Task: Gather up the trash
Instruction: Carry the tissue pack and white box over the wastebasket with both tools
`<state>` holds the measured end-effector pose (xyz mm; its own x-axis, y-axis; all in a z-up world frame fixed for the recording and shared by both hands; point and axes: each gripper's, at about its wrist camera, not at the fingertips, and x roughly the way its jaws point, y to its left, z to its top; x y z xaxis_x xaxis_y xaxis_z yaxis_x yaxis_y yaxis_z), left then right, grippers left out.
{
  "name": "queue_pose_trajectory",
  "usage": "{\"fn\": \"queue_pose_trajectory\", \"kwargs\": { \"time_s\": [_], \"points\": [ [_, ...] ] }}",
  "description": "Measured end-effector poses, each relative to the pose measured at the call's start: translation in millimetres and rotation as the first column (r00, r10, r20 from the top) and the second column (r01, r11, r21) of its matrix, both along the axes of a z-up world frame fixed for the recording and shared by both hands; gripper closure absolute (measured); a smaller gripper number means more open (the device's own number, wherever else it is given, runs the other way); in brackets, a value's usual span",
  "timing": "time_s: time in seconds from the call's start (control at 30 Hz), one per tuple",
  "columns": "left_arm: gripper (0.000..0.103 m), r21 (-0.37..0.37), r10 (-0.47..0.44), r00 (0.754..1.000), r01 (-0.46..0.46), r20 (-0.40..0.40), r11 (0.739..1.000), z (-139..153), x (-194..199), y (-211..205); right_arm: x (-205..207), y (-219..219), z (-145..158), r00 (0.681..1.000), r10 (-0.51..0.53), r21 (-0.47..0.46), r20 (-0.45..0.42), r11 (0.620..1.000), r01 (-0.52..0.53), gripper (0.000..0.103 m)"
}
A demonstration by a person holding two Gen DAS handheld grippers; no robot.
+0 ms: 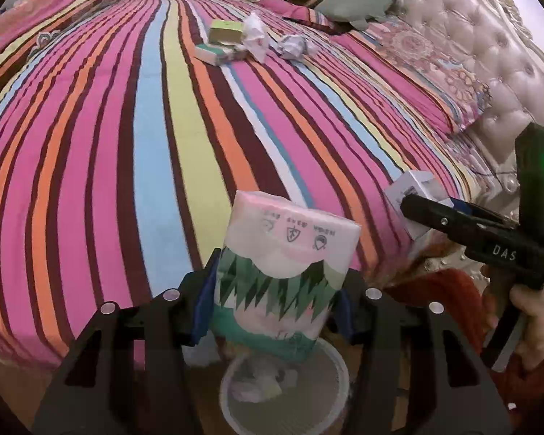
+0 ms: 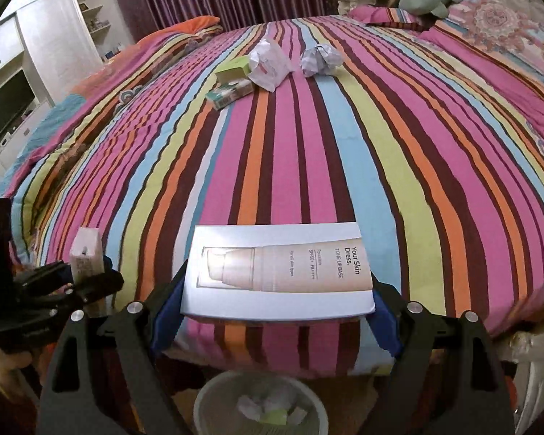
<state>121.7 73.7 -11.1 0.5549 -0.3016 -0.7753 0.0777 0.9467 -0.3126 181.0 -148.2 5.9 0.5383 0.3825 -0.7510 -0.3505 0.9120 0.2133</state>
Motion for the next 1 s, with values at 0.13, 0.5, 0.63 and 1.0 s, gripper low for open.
{"fn": "queue_pose_trajectory", "kwargs": {
  "time_s": [0.13, 0.5, 0.63, 1.0],
  "points": [
    [0.050, 0.016, -0.023, 0.999, 0.024, -0.025, 1.000, -7.3, -28.6, -15.8, -22.5, -7.8, -2.9, 1.000, 0.003, 0.016, -0.024, 1.000, -0.002, 0.022],
    [0.050, 0.049, -0.047, 0.985, 0.056, -0.166, 0.997, -47.2, -61.7, -48.7, -65.5, -13.8, -31.1, 0.991, 0.024, 0.005, -0.130, 1.000, -0.024, 0.022],
    [0.050, 0.024, -0.029, 0.970, 0.036, -0.240, 0.999, -61.2, -66.7, -53.5, -69.4, -15.8, -50.9, 0.975, 0.007, -0.003, -0.220, 1.000, -0.008, 0.022],
    [0.050, 0.106, -0.040, 0.904, 0.094, -0.425, 0.990, -103.9, -79.4, -79.2, -77.2, -6.0, -108.2, 0.904, 0.004, -0.094, -0.429, 0.994, -0.049, 0.022]
  ]
}}
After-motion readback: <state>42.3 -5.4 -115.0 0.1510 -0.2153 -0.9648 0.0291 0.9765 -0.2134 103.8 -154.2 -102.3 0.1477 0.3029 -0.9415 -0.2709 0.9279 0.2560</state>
